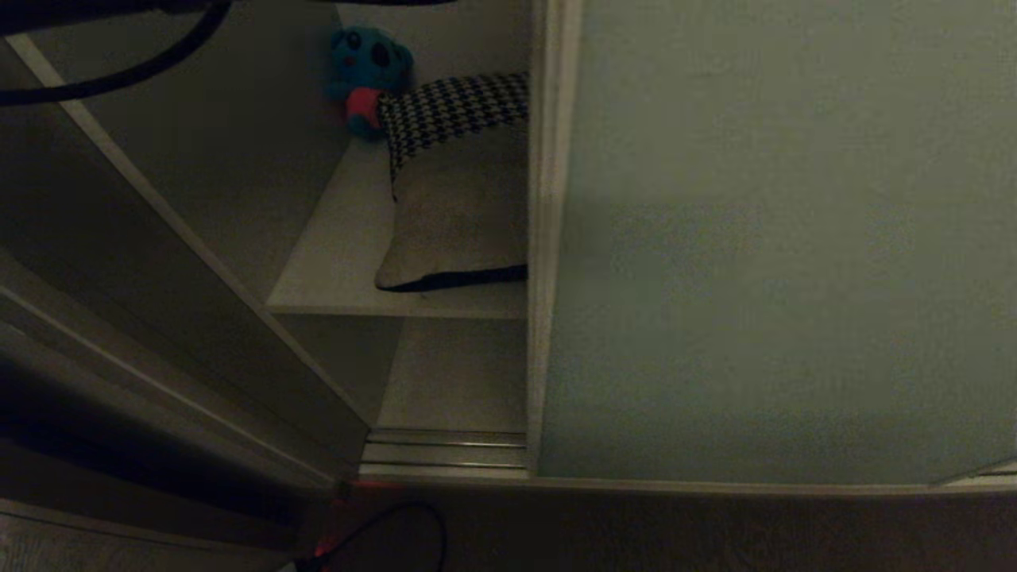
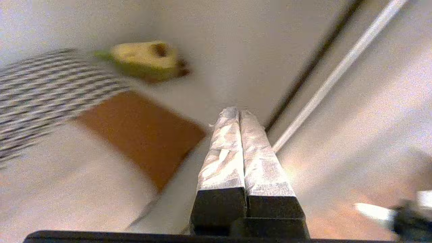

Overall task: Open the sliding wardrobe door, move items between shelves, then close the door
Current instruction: Open the door

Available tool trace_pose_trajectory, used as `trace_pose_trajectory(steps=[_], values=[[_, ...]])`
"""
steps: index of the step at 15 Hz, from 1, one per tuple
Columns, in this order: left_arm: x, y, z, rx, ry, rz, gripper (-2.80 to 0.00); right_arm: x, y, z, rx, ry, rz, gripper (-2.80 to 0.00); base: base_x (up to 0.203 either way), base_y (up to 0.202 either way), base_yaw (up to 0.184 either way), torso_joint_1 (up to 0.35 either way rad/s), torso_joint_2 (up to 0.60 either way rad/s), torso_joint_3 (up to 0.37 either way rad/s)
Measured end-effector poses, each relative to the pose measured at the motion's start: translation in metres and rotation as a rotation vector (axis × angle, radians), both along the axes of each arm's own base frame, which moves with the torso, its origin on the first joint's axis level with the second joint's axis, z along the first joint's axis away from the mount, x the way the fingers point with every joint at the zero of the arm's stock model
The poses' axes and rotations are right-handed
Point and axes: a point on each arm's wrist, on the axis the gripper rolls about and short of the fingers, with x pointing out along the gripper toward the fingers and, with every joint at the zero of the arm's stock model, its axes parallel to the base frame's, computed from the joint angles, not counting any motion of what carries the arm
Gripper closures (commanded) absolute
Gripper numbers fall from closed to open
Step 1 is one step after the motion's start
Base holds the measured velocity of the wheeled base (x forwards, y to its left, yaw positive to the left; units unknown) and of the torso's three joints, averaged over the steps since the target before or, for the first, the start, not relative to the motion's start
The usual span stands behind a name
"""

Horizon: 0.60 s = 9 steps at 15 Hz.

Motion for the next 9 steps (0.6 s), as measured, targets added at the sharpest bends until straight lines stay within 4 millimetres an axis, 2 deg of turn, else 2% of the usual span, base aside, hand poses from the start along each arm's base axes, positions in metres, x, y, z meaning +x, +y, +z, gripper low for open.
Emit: trace_pose_trajectory(steps=[2,4,7,9], values=[[-0.007,-0.010,0.004,-0.013,-0.003,-0.041,0.00,0.000,0.000,0.000,0.000,0.000,0.001,0.00,0.000,0.000,0.000,0.000,0.00,0.000],[-0.012,-0.008,0.008,-0.033,0.000,-0.013,0.00,0.000,0.000,0.000,0.000,0.000,0.001,0.00,0.000,0.000,0.000,0.000,0.00,0.000],[-0.010,0.007,0.001,-0.039,0.045,0.175,0.00,0.000,0.000,0.000,0.000,0.001,0.000,0.00,0.000,0.000,0.000,0.000,0.00,0.000],[0.007,0.024,-0.012,-0.016,0.074,0.362,0.00,0.000,0.000,0.000,0.000,0.000,0.001,0.00,0.000,0.000,0.000,0.000,0.00,0.000]])
